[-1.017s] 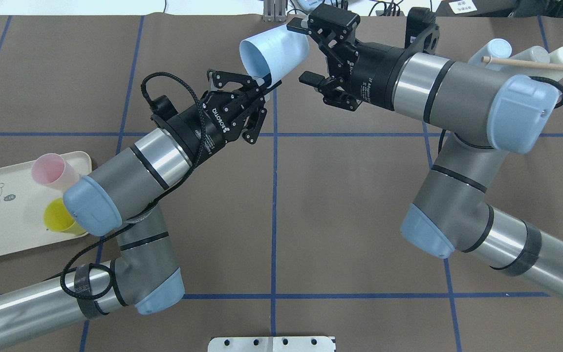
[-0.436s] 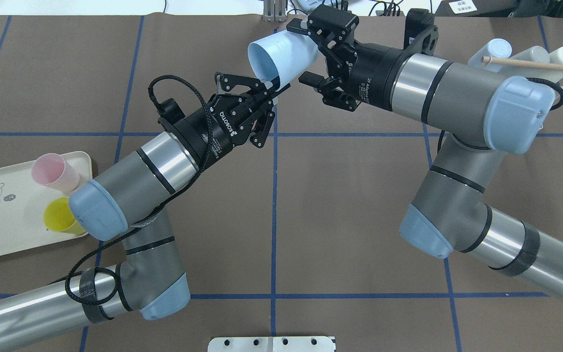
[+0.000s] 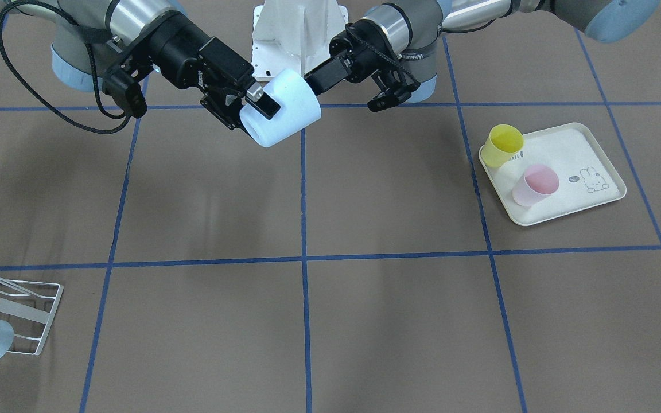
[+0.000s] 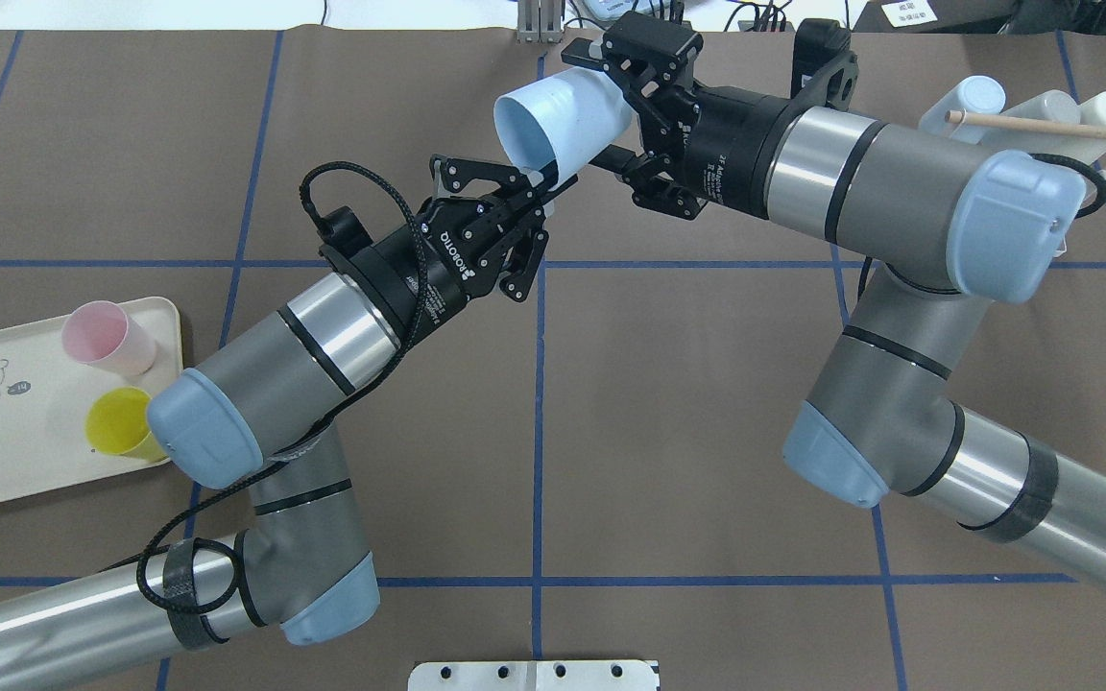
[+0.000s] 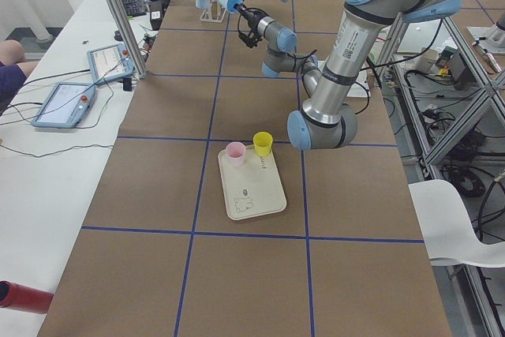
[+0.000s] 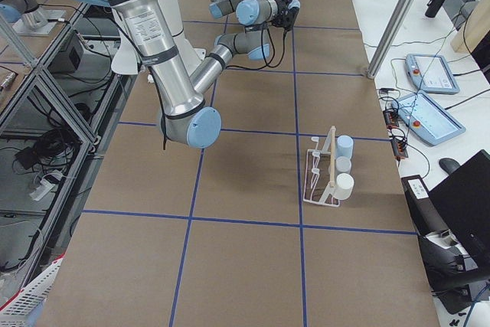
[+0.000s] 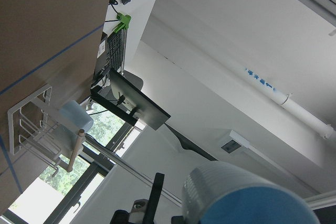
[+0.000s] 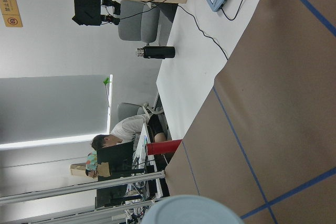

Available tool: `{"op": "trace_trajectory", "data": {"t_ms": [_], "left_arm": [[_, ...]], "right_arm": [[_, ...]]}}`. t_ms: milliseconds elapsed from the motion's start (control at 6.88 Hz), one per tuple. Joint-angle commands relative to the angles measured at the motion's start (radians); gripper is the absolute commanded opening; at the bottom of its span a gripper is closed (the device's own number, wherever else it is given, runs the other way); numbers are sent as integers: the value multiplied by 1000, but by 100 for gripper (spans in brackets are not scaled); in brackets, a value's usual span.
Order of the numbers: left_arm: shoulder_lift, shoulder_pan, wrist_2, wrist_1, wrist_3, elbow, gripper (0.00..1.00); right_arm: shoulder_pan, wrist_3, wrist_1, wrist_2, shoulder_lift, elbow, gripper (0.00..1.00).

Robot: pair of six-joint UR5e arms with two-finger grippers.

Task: Transfer IKEA cup to right arm and place on rack

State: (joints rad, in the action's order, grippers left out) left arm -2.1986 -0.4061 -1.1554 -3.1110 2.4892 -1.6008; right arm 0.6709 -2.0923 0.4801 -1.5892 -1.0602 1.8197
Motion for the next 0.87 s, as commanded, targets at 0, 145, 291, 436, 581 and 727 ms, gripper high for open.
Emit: {"op": "trace_trajectory", "data": {"t_ms": [0,145,291,436,581,727], "left_arm": [[-12,13,6,2,-19,2,0],[-13,19,6,3,-24,2,0],[-13,19,6,3,-24,4,0],[-13,19,6,3,-24,4,0],[-13,19,6,3,-24,4,0],[-9,19,3,0,-26,5,17]], "right_arm": [[-2,0,0,0,5,1,99],[-4,0,0,0,5,1,99],[-5,0,0,0,5,1,99],[-5,0,-2,0,5,1,95],[-5,0,-2,0,5,0,54],[-5,0,-2,0,3,0,1]]}}
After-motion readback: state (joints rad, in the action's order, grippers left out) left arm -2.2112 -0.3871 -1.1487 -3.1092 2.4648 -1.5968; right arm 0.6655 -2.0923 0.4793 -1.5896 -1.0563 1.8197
